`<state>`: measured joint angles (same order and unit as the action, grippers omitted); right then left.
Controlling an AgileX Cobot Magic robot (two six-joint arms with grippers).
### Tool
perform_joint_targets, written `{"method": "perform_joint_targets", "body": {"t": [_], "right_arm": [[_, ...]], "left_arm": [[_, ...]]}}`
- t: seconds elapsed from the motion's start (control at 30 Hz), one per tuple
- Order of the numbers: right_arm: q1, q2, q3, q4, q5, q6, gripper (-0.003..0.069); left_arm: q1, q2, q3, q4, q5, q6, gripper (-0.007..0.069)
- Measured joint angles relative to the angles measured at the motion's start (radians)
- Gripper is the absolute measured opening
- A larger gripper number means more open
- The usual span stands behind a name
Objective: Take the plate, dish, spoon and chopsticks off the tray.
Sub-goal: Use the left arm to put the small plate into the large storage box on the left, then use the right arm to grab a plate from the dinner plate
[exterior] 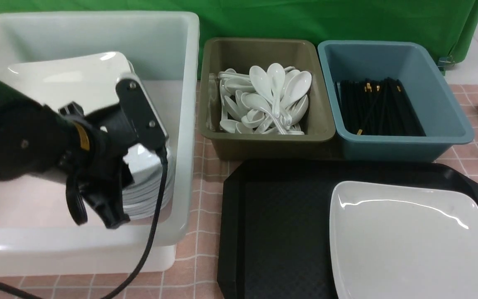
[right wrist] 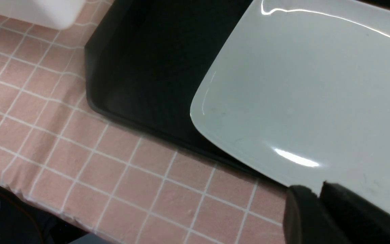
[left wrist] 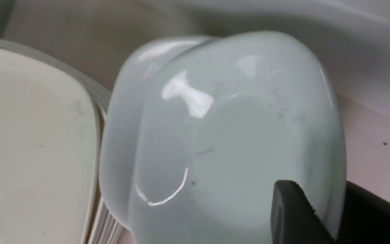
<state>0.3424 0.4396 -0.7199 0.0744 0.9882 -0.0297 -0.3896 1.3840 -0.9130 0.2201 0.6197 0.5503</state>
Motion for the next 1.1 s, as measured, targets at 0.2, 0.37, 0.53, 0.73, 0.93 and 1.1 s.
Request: {"method": "perform_joint_targets", "body": {"t": [0.2, 0.37, 0.53, 0.73, 0.93, 1.1], "right_arm": [[0.0, 0.0, 0.0, 0.0, 0.007, 0.0, 0.0134], [0.0, 0.0, 0.0, 0.0, 0.028, 0.0, 0.014], [0.0, 0.018, 0.0, -0.052, 0.089, 0.052, 0.007], [0.0, 0.16, 0.0, -0.217, 0.141, 0.134, 0.003], [-0.002, 0.425, 0.0, -0.237, 0.109, 0.179, 0.003], [-0.089, 0.565, 0.0, -0.222, 0.048, 0.187, 0.003]], "left_arm": [[0.0, -0.01, 0.009, 0.015, -0.022, -0.039, 0.0341], [0.0, -0.08, -0.031, -0.001, -0.008, -0.128, 0.0402], [0.0, -0.157, -0.041, -0.104, 0.075, -0.241, 0.037], [0.0, -0.231, -0.041, -0.354, 0.253, -0.369, 0.0126], [0.0, -0.252, -0.041, -0.531, 0.331, -0.37, -0.0003], [0.0, -0.252, -0.041, -0.56, 0.336, -0.37, -0.0003]]}}
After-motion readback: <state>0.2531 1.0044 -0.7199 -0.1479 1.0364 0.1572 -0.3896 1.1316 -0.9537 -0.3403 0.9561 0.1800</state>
